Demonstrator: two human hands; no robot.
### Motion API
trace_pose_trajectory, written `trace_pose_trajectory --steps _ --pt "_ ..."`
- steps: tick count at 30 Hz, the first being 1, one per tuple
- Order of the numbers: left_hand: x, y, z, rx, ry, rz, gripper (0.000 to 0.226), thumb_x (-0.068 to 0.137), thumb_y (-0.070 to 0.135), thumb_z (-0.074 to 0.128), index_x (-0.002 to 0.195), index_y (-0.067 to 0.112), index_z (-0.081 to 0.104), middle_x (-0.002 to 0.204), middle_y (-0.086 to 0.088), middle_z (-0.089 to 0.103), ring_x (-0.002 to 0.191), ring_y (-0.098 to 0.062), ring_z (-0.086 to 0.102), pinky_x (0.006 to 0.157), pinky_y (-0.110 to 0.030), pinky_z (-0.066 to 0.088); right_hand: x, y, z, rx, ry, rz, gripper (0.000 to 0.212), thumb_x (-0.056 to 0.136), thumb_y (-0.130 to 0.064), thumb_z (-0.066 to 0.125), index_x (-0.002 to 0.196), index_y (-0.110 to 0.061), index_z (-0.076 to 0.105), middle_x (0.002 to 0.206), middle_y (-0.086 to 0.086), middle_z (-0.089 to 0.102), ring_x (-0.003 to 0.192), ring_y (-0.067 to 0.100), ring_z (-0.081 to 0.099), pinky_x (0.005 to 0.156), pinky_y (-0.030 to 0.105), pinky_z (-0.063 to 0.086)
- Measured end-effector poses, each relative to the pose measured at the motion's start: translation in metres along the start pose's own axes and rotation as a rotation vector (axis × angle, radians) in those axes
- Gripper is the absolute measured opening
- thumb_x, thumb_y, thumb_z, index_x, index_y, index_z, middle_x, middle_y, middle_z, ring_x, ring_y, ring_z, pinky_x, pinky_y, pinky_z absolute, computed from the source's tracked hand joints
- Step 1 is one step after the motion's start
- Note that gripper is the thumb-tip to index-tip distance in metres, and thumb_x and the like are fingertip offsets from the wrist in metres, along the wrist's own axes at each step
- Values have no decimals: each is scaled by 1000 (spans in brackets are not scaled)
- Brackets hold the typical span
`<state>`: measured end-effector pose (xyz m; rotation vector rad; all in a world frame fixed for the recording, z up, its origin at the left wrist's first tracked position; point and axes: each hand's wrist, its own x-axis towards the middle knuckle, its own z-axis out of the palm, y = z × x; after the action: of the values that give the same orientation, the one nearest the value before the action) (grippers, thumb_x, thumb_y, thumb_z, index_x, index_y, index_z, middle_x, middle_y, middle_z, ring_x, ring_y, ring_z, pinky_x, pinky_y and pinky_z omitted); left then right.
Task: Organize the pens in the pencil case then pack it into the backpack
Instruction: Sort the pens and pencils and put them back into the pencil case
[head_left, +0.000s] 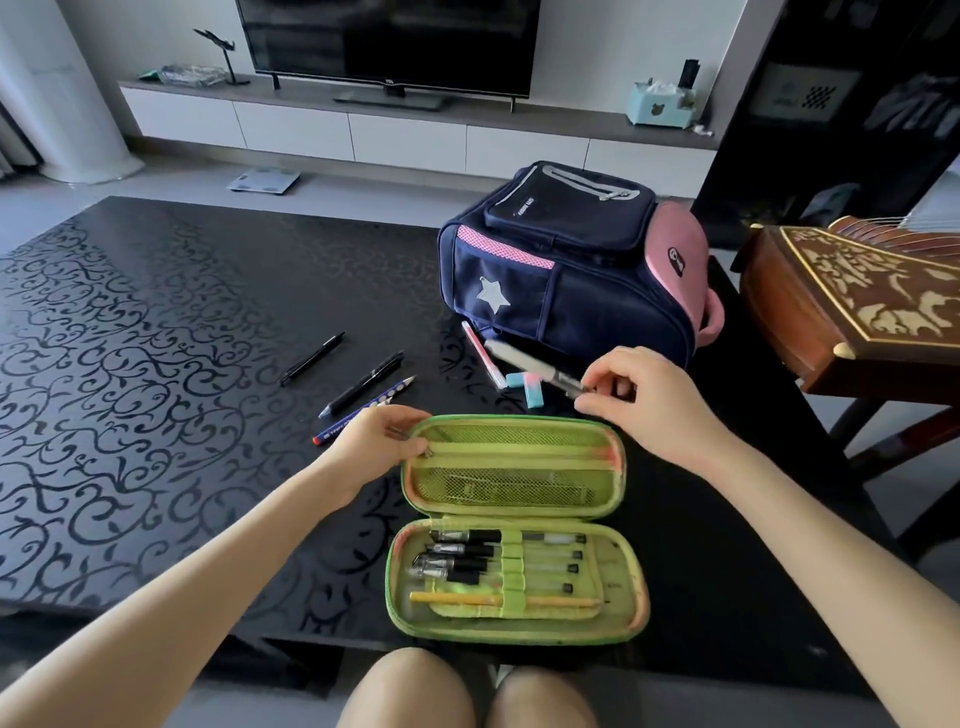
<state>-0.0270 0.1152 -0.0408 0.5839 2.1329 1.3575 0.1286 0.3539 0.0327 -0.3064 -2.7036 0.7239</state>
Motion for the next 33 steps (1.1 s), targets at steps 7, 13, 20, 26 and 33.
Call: trace_pose_trajectory --steps 7,13,20,26,33 --pt "6 -13 12 100 115 -24 23 84 7 63 86 30 67 78 5 67 85 -22 64 91 -46 51 -81 -30 32 -135 -627 -3 19 74 -45 70 85 -30 69 85 -15 61 84 -1 50 78 22 43" --pt "-5 -9 11 190 221 -13 20 83 8 64 103 12 67 93 -1 65 88 -16 59 89 -33 49 -99 -40 53 -270 -630 -51 29 77 -48 69 95 -26 70 76 -16 49 83 7 43 71 25 34" --pt "-24 -12 0 295 249 -6 23 83 8 56 84 28 66 90 5 66 80 -10 60 74 -28 46 -99 -45 58 -221 -584 -85 13 83 -41 63 91 -32 68 83 -15 58 87 8 44 79 33 44" --pt "-33 -18 -4 302 243 1 18 86 8 55 93 20 68 85 2 64 71 -1 54 58 -15 39 -101 -56 68 -372 -589 -162 17 89 -34 56 97 -28 70 94 -10 62 89 12 43 74 29 33" --pt "-36 -37 -27 476 469 3 18 84 10 57 95 17 69 99 -6 61 91 -24 57 74 -28 39 -69 -83 64 -343 -625 -134 6 83 -25 63 82 -24 69 81 -13 62 85 10 54 71 25 33"
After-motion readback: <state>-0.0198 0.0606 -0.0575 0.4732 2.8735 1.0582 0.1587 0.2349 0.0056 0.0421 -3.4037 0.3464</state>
